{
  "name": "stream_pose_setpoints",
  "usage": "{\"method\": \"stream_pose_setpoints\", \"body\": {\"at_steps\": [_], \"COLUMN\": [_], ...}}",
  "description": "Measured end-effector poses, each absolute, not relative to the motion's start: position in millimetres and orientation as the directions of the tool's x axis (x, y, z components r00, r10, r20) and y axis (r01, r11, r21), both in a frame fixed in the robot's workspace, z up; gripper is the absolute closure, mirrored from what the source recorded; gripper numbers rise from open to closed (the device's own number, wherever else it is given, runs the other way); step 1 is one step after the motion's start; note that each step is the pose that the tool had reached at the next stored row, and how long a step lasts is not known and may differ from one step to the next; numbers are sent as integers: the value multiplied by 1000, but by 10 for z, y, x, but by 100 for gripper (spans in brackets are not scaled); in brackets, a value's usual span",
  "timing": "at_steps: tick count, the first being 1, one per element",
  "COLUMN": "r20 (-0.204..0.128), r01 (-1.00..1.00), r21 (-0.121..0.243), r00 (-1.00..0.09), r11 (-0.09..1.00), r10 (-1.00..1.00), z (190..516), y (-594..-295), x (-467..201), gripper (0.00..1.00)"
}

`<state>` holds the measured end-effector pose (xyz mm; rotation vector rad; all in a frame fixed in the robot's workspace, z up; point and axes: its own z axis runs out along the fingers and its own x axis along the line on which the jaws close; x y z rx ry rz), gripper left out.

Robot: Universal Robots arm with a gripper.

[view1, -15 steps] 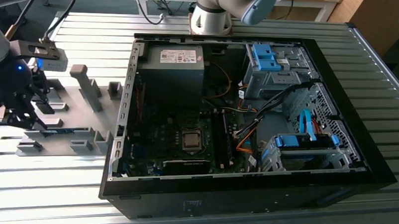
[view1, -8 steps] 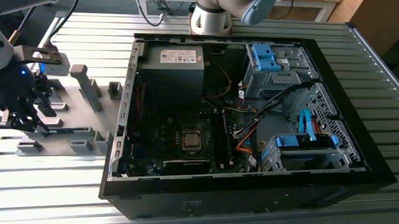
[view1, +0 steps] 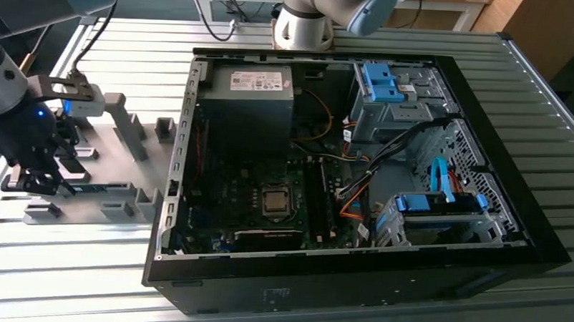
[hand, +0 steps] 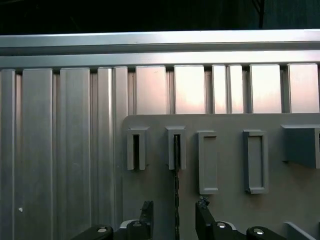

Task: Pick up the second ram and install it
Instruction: 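Pick up the second ram and move it above second insertion slot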

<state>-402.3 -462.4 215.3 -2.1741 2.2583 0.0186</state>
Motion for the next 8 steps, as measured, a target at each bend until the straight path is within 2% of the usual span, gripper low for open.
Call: {"method": "stream_pose_setpoints", "body": {"at_steps": [8], "r20": [-11], "r01": [-999], "r21": [4], "r00": [-38], "r11": [38], "r10": [-999], "z": [2125], "y": [-4624], "x": [-4024], "gripper": [54]}}
